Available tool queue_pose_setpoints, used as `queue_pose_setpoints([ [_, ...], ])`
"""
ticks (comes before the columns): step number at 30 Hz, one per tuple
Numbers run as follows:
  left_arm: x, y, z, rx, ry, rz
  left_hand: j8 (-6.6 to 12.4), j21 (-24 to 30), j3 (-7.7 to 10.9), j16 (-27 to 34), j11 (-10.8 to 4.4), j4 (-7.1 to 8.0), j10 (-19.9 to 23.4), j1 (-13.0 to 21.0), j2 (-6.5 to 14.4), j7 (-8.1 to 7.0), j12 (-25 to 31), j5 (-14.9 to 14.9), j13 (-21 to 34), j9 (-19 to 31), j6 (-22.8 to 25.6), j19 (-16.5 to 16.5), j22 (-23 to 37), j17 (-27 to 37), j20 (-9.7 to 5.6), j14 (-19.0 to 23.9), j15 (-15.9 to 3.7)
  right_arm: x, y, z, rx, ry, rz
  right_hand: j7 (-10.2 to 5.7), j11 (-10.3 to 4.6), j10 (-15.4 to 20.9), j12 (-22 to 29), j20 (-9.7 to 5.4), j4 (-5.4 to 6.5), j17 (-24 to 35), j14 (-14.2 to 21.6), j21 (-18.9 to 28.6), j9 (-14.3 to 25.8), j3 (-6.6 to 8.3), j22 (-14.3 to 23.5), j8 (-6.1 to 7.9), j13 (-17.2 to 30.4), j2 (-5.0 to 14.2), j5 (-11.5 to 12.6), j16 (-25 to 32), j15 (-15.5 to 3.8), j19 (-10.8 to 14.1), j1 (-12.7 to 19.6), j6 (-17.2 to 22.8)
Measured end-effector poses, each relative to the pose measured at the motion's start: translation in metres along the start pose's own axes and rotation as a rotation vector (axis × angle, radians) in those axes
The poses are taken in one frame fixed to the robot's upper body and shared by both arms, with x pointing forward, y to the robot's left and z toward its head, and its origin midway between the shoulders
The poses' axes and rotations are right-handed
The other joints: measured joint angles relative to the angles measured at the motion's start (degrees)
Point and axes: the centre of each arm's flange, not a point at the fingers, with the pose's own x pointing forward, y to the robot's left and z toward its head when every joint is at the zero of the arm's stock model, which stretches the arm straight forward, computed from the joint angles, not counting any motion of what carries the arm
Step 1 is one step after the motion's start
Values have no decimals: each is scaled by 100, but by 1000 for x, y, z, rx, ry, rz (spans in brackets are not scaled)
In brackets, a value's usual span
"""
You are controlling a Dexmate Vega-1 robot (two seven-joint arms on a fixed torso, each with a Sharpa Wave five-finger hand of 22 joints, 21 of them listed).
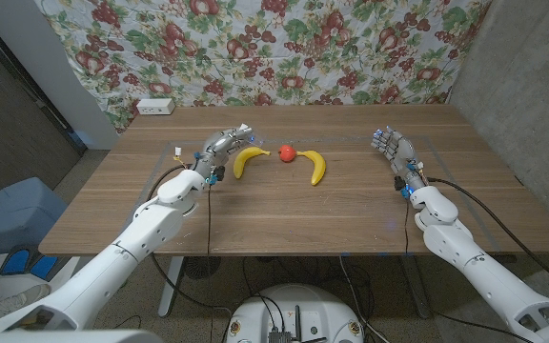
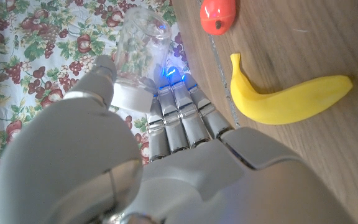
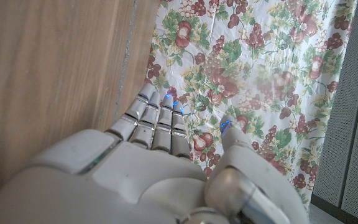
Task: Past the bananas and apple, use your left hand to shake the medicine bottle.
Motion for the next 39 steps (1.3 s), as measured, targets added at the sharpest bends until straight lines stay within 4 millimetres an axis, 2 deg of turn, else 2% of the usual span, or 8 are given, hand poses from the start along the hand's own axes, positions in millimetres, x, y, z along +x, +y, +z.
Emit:
queue_pose_setpoints([
  [17, 8, -4, -3, 6, 19, -22, -10, 22, -7, 0, 0, 7, 0, 1, -1, 0, 7, 4, 0, 8, 0, 0, 0, 0, 0, 1, -1, 2, -1, -2, 1, 4, -1, 0, 0, 0, 0, 0, 0, 0, 0, -33, 0, 0, -1, 0, 0, 0, 0, 0, 0, 0, 0, 0],
  [39, -10, 15, 16, 10, -94, 145, 1, 22, -8, 0, 0, 8, 0, 3, -3, 0, -22, -2, 1, 8, 0, 0, 0, 0, 0, 1, -2, -2, -1, 0, 3, -1, 4, 0, 0, 0, 40, 9, 0, 0, 0, -77, 0, 0, -1, 0, 0, 0, 0, 0, 0, 74, 0, 0],
])
